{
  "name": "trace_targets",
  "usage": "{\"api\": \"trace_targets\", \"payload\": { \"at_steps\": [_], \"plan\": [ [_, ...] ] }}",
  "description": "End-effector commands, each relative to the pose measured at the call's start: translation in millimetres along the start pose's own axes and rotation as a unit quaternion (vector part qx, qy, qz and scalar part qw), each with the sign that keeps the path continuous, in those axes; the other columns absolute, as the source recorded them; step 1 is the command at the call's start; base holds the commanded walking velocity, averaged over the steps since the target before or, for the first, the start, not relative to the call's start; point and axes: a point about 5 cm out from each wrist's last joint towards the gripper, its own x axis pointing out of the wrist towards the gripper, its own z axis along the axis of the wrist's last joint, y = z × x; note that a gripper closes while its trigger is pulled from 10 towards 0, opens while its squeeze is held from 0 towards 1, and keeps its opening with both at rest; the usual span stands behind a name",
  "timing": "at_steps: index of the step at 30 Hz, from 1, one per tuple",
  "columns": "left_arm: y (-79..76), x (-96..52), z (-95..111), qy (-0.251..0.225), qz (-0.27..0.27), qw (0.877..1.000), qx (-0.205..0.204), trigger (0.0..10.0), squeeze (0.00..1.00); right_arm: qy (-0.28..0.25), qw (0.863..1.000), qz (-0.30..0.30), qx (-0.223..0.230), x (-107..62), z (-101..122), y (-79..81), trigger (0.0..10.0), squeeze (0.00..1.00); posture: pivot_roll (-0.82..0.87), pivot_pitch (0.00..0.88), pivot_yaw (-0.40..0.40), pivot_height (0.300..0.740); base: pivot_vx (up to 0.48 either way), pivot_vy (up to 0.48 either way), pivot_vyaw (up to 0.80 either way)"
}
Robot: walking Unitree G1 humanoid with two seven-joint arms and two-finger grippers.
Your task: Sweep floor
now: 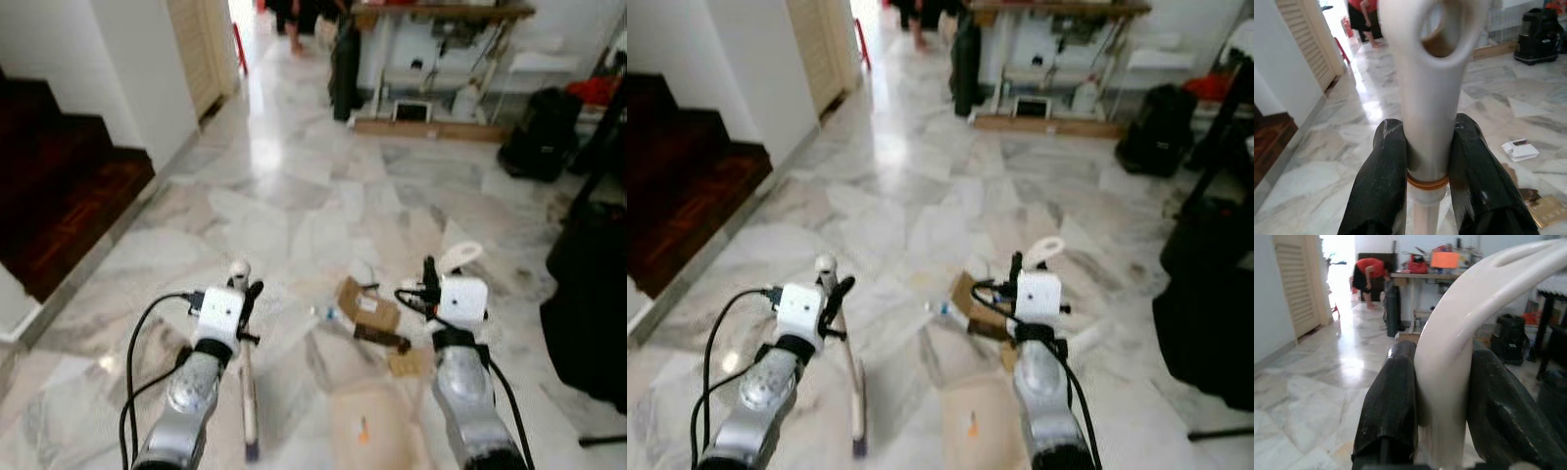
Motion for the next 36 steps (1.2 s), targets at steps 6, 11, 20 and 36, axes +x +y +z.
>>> {"api": "trace_targets", "payload": {
  "at_steps": [6,11,20,36],
  "plan": [
    [3.2,4.1,12.2,-0.03,0.004,1.0,0.007,10.0,0.0,-0.018,1.0,-0.007,0.003,4.8,8.4,-1.8,10.0,0.0,0.07,0.006,0.042,0.74,0.0,-0.28,0.0],
    [3.5,4.0,12.3,-0.031,0.005,0.999,0.007,10.0,0.0,-0.018,1.0,-0.006,0.003,5.1,8.5,-1.6,10.0,0.0,0.07,0.006,0.042,0.74,0.0,-0.279,0.0],
    [4.4,3.9,12.8,-0.031,0.008,0.999,0.003,10.0,0.0,-0.021,1.0,-0.004,0.006,5.4,9.6,-0.6,10.0,0.0,0.07,0.01,0.039,0.74,0.0,-0.209,0.0],
    [2.2,2.9,12.9,-0.032,0.005,0.999,-0.015,10.0,0.0,-0.015,1.0,0.001,0.011,5.2,8.3,0.5,10.0,0.0,0.07,0.005,0.034,0.74,0.0,0.0,0.0]
  ]
}}
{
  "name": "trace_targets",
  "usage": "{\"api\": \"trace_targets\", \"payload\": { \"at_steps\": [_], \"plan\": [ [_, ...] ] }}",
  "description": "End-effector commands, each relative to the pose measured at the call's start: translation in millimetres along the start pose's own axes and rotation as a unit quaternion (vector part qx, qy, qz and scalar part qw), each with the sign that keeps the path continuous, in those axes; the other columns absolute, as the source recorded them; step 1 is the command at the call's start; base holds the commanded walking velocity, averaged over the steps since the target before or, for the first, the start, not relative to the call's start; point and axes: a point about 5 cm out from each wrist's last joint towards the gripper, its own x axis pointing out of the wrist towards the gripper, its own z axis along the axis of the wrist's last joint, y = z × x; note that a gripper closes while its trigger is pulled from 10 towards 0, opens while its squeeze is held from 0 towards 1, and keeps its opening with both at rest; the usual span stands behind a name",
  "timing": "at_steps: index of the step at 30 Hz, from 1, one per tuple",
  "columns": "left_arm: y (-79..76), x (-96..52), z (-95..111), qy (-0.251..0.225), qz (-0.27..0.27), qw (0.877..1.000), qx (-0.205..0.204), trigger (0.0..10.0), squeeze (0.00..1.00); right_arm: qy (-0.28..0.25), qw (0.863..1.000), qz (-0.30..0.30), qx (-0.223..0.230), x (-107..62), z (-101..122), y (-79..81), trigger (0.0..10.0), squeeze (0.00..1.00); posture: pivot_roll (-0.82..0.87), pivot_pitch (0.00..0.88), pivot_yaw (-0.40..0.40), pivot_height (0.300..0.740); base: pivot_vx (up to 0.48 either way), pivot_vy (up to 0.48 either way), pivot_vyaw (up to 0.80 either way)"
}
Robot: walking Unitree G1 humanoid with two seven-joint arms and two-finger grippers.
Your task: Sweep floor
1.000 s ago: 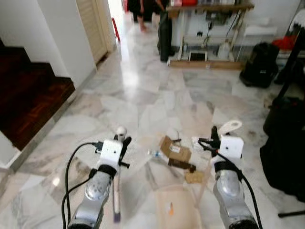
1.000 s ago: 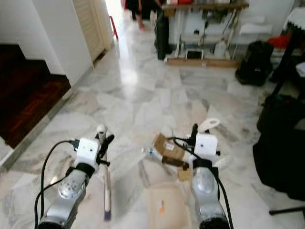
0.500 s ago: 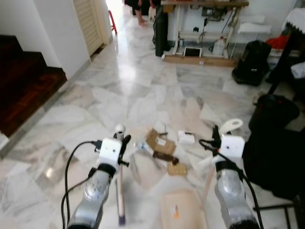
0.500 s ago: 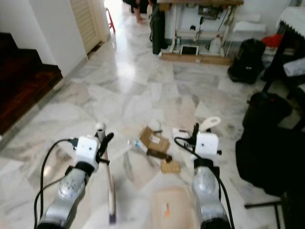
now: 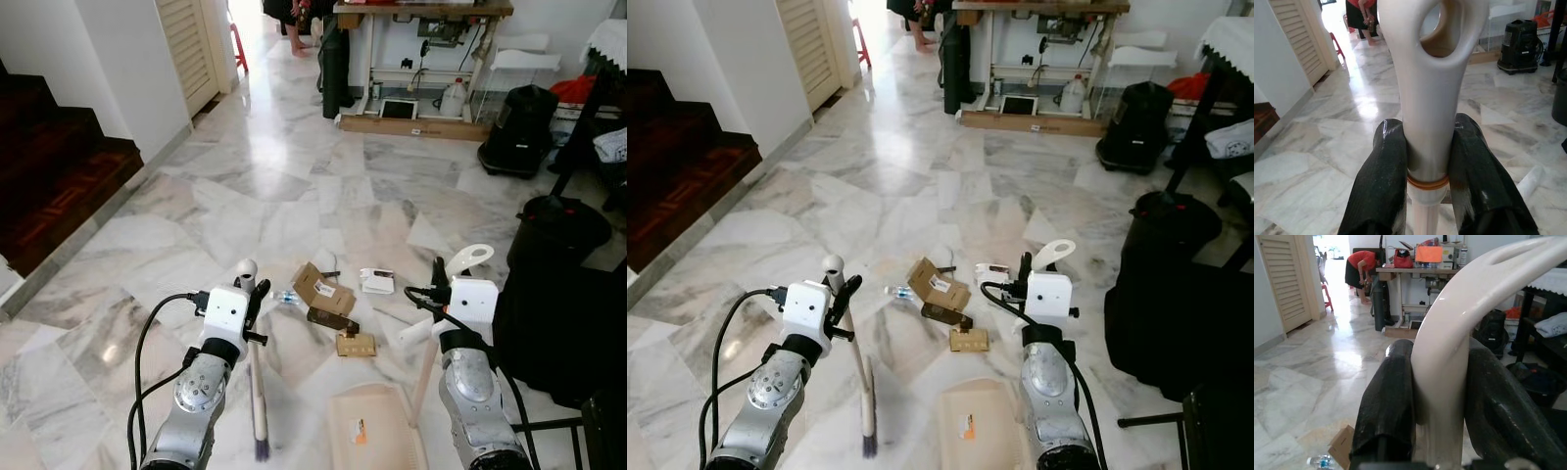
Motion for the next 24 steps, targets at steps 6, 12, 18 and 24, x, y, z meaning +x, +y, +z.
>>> {"api": "trace_targets", "payload": {
  "at_steps": [6,12,18,24],
  "plan": [
    [6.4,3.0,10.8,-0.023,0.003,1.0,0.01,10.0,0.0,-0.01,1.0,0.015,0.02,6.9,9.0,8.4,10.0,0.0,0.07,0.005,0.035,0.74,0.0,0.0,-0.27],
    [6.4,2.3,10.2,-0.021,0.002,1.0,0.009,10.0,0.0,-0.013,1.0,0.021,0.004,6.3,8.9,10.7,10.0,0.0,0.08,0.005,0.034,0.74,0.0,0.0,-0.27],
    [6.2,2.2,10.6,-0.022,0.0,1.0,0.008,10.0,0.0,-0.011,1.0,0.022,0.013,6.4,8.7,11.1,10.0,0.0,0.08,0.006,0.034,0.74,0.0,0.0,0.0],
    [5.9,2.4,11.0,-0.023,-0.001,1.0,0.006,10.0,0.0,-0.003,0.999,0.024,0.021,6.9,7.2,12.2,10.0,0.0,0.08,0.006,0.034,0.74,0.124,0.0,-0.48]
  ]
}}
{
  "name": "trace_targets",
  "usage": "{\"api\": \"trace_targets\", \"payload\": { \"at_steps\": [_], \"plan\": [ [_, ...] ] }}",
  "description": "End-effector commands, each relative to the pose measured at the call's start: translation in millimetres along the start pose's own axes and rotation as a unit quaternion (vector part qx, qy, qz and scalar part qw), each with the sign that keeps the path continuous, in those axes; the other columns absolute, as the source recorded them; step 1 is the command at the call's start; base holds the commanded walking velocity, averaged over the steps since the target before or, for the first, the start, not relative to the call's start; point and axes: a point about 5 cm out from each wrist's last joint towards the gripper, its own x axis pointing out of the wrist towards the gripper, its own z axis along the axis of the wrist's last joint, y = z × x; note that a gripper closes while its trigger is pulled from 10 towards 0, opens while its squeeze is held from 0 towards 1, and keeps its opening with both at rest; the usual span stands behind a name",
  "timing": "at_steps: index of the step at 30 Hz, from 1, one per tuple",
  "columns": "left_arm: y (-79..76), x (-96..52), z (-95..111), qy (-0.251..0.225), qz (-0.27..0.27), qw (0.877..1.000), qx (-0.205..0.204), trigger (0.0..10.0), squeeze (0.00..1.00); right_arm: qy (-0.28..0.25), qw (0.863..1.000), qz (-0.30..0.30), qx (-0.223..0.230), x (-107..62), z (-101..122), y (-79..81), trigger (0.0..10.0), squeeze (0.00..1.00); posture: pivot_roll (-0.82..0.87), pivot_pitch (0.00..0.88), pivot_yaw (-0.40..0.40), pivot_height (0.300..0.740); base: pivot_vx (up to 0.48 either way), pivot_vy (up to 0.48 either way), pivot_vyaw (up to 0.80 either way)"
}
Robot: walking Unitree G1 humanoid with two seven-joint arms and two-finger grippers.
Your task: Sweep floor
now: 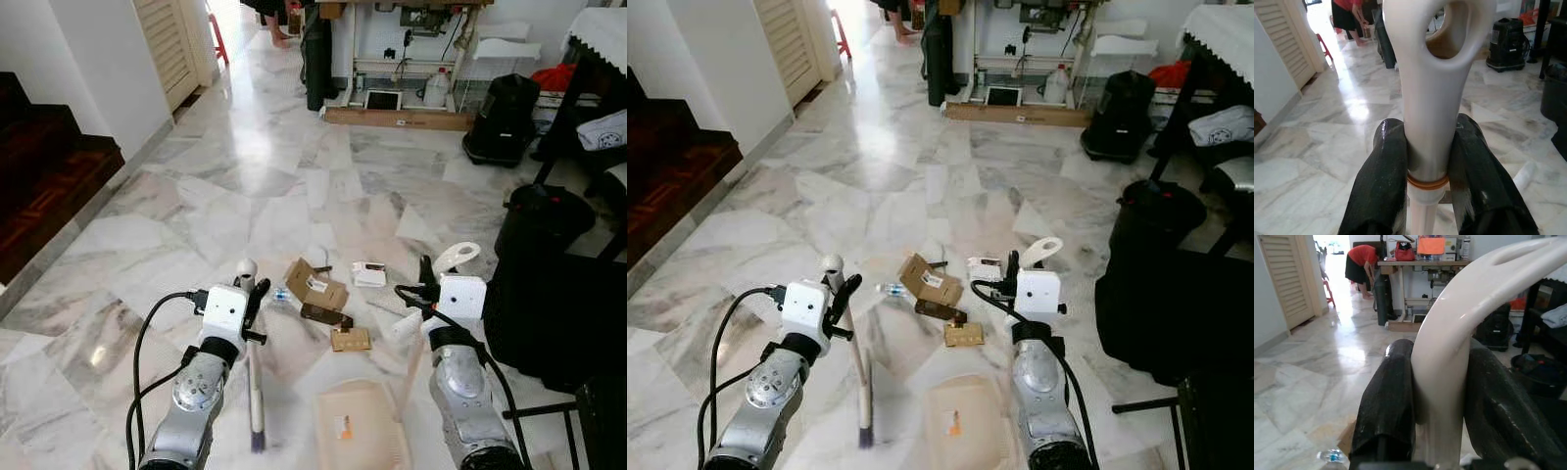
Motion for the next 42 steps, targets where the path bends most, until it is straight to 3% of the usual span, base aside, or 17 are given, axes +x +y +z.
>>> {"api": "trace_targets", "payload": {
  "at_steps": [1,13,18,42],
  "plan": [
    [1.7,3.0,9.1,-0.02,0.001,1.0,0.003,10.0,0.0,-0.007,1.0,0.001,0.001,3.7,4.3,0.0,10.0,0.0,0.08,0.006,0.033,0.74,0.251,0.0,-0.8],
    [1.2,2.5,9.2,-0.019,0.002,1.0,0.003,10.0,0.0,-0.009,1.0,0.002,0.002,3.8,4.7,-0.3,10.0,0.0,0.08,0.008,0.031,0.74,0.301,0.0,-0.16],
    [0.9,2.4,9.2,-0.019,0.002,1.0,0.002,10.0,0.0,-0.011,1.0,0.001,0.0,4.0,4.8,-0.9,10.0,0.0,0.08,0.012,0.03,0.74,0.355,0.0,-0.74],
    [4.8,2.1,13.3,-0.028,0.014,0.999,0.005,10.0,0.0,-0.014,1.0,-0.001,-0.002,3.4,4.9,-1.2,10.0,0.0,0.08,0.03,0.031,0.74,0.338,0.0,0.0]
  ]
}}
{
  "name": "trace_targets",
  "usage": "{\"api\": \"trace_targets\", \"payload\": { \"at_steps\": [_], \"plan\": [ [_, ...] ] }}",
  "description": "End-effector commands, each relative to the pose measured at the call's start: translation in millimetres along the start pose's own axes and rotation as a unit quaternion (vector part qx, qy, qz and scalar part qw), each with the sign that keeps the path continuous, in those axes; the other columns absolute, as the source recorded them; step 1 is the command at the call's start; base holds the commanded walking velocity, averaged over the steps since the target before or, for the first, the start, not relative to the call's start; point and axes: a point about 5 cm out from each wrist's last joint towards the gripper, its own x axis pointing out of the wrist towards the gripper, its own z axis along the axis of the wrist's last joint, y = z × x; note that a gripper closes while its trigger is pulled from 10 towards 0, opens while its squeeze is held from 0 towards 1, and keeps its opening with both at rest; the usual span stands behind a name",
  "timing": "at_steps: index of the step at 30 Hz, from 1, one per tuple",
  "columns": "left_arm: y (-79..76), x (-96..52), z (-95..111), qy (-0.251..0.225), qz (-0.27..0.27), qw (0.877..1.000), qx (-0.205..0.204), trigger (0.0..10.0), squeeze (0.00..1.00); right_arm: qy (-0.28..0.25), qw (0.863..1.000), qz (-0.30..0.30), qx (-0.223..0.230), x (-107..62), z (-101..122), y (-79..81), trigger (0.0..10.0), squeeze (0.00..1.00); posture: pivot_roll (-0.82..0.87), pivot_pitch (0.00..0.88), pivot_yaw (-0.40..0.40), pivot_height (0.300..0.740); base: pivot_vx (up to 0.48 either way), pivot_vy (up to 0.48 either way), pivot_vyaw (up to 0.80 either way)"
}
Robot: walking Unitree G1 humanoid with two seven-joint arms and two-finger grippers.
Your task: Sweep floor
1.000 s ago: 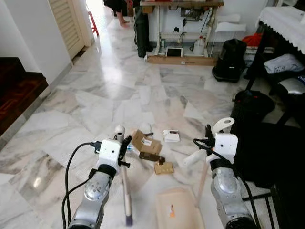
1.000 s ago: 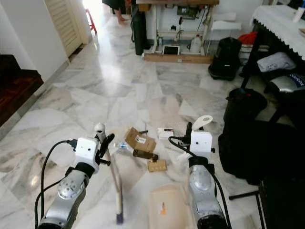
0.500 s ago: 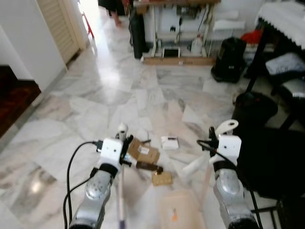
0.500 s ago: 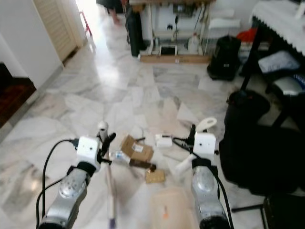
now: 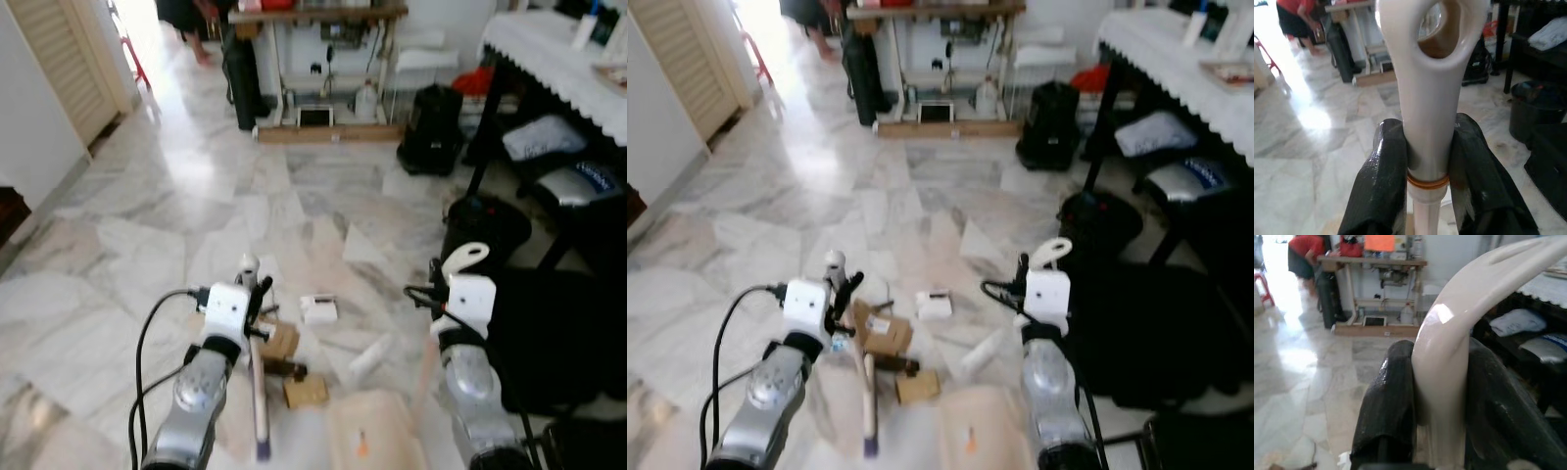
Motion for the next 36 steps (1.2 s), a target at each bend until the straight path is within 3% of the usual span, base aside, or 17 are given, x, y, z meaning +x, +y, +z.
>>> {"api": "trace_targets", "payload": {
  "at_steps": [1,11,22,36],
  "plan": [
    [5.3,2.6,9.6,-0.024,0.01,1.0,0.009,10.0,0.0,-0.017,1.0,-0.001,0.015,1.9,6.8,3.4,10.0,0.0,0.08,0.03,0.031,0.74,0.326,0.0,0.0],
    [6.1,2.4,11.1,-0.029,0.013,0.999,0.011,10.0,0.0,-0.015,1.0,-0.002,0.012,1.0,5.6,3.5,10.0,0.0,0.08,0.018,0.034,0.74,0.314,0.0,0.0],
    [6.2,1.3,13.2,-0.036,0.013,0.999,0.011,10.0,0.0,-0.014,1.0,-0.001,0.013,-0.6,4.2,4.1,10.0,0.0,0.08,0.005,0.035,0.74,0.0,0.0,0.0],
    [18.1,-8.9,49.3,-0.087,0.005,0.995,0.047,10.0,0.0,-0.002,1.0,-0.013,0.005,-3.4,-0.8,1.2,10.0,0.0,0.08,0.021,0.042,0.74,0.0,0.0,0.0]
  ]
}}
